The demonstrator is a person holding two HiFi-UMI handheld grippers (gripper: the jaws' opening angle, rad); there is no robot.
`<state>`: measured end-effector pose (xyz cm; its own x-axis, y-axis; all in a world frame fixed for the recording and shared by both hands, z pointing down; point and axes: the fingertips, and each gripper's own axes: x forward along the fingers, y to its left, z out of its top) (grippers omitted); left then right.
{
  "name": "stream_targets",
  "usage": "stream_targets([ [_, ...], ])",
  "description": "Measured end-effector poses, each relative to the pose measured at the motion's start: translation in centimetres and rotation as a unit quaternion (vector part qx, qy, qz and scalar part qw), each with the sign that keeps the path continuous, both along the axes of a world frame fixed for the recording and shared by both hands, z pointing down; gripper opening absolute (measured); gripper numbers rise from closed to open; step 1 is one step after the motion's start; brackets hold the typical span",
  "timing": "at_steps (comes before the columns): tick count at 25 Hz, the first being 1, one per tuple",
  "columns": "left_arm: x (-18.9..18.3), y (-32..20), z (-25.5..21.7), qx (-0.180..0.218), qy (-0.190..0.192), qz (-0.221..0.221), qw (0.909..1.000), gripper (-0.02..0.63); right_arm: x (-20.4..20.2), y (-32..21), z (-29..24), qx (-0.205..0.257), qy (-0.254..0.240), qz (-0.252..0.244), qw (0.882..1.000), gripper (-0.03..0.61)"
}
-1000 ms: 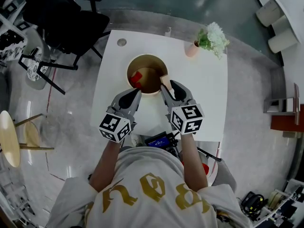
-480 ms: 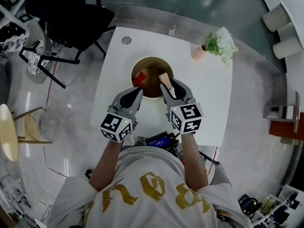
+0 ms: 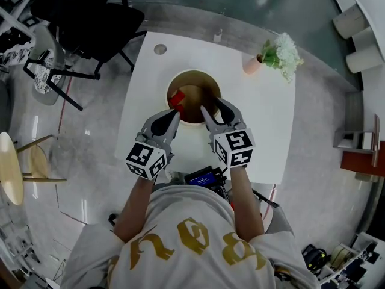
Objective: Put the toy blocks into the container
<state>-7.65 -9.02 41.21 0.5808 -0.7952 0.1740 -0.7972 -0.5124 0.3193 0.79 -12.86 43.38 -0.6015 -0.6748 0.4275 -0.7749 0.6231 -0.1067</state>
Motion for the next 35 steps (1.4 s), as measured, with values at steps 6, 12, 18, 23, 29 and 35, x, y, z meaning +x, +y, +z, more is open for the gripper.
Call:
stream_targets([
  [6,-0.2,0.3,0.0,0.002,0.0,0.002,1.0,0.002,0.8,0.5,-0.3,0.011,0.006,0.022,1.0,0.124],
  [12,-0.1,1.1,0.0,0.004,-0.005,0.006,1.0,0.002,2.2,1.9,-1.2,0.038,0.024,0.048,0.998,0.024],
  [18,0.4,2.3,-1.0,0.012,-0.008,0.009,0.9999,0.002,3.3,3.9,-2.2,0.055,0.012,0.07,0.996,0.017],
  [23,0.3,3.8,-1.6,0.011,-0.018,0.011,0.9997,0.0,3.0,6.0,-2.8,0.058,-0.007,0.081,0.995,0.017],
  [29,0.7,5.2,-3.9,0.025,0.022,0.025,0.9991,0.002,3.5,7.6,-3.9,0.072,-0.012,0.096,0.993,0.017],
  [35,0.4,6.0,-3.9,0.022,0.004,0.019,0.9996,0.002,4.5,8.0,-4.7,0.085,-0.018,0.131,0.988,0.015],
])
